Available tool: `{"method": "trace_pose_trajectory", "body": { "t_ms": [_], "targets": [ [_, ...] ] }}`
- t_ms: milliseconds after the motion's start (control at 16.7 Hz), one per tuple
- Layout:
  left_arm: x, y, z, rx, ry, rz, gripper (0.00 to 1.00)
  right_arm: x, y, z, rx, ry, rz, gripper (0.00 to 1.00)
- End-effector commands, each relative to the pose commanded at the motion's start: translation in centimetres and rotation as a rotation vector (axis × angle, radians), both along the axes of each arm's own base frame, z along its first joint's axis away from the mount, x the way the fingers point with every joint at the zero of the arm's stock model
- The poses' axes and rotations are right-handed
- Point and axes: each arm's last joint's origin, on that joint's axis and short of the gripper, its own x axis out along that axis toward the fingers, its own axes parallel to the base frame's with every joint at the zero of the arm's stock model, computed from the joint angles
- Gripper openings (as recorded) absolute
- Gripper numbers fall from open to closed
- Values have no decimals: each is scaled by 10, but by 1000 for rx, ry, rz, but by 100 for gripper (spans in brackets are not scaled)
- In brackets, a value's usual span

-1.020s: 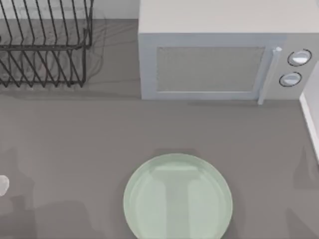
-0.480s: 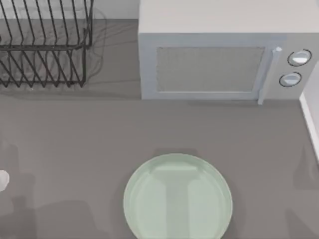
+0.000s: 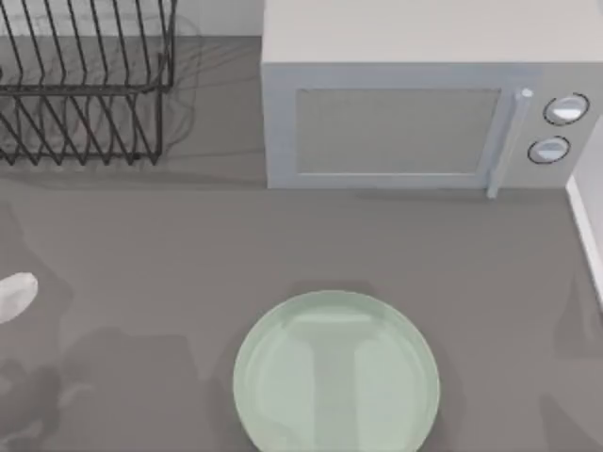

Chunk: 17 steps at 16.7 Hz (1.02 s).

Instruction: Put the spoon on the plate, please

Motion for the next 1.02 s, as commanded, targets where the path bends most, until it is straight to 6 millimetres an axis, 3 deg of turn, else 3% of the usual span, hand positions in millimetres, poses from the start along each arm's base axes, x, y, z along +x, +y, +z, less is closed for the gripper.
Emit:
{"method": "trace_pose_trajectory", "body": {
  "t_ms": [480, 1020],
  "targets": [
    [45, -50, -21, 110, 115, 719, 0, 0, 0, 0, 0, 0, 0, 100],
    [76, -156, -32, 275, 70, 1507, 0, 0, 0, 0, 0, 0, 0, 100]
  ]
}}
